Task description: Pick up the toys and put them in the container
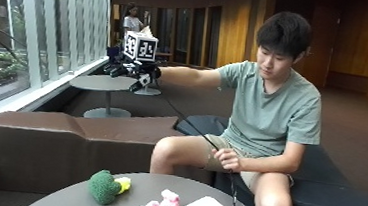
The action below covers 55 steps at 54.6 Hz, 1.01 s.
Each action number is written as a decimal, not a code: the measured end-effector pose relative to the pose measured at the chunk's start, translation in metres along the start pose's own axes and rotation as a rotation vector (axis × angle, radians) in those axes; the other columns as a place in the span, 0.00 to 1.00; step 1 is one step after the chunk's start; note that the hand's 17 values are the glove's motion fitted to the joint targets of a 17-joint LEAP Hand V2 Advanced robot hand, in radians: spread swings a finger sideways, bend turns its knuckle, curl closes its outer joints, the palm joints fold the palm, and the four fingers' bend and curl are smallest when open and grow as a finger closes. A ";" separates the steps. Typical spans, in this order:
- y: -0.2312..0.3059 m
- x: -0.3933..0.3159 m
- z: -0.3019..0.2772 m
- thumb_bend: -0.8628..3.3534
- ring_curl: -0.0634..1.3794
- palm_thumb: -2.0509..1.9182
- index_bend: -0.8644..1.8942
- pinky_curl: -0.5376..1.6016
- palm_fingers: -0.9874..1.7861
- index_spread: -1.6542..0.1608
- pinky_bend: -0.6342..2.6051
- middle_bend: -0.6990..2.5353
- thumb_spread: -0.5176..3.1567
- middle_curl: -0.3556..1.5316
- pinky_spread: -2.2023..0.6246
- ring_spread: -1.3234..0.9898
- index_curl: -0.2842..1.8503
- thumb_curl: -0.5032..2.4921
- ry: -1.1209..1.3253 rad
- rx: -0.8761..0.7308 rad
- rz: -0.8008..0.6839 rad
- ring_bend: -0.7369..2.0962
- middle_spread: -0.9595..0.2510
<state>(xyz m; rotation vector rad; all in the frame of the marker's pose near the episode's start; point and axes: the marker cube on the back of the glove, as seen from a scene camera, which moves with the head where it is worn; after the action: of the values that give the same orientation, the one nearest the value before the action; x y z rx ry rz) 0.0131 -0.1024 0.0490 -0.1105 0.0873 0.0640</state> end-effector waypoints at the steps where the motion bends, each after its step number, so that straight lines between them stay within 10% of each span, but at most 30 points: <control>1: -0.004 -0.002 0.003 0.25 0.18 0.52 0.36 0.40 0.32 0.78 0.46 0.27 0.57 0.30 0.78 0.57 0.23 0.24 -0.019 -0.012 -0.001 0.42 0.76; 55: -0.076 -0.085 0.393 0.21 0.22 0.53 0.36 0.44 0.29 0.76 0.55 0.24 0.47 0.29 0.80 0.59 0.22 0.26 -0.150 -0.517 0.040 0.37 0.81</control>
<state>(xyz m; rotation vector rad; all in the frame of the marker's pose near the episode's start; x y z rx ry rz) -0.0337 -0.1382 0.4544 -0.6201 -0.0788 0.1339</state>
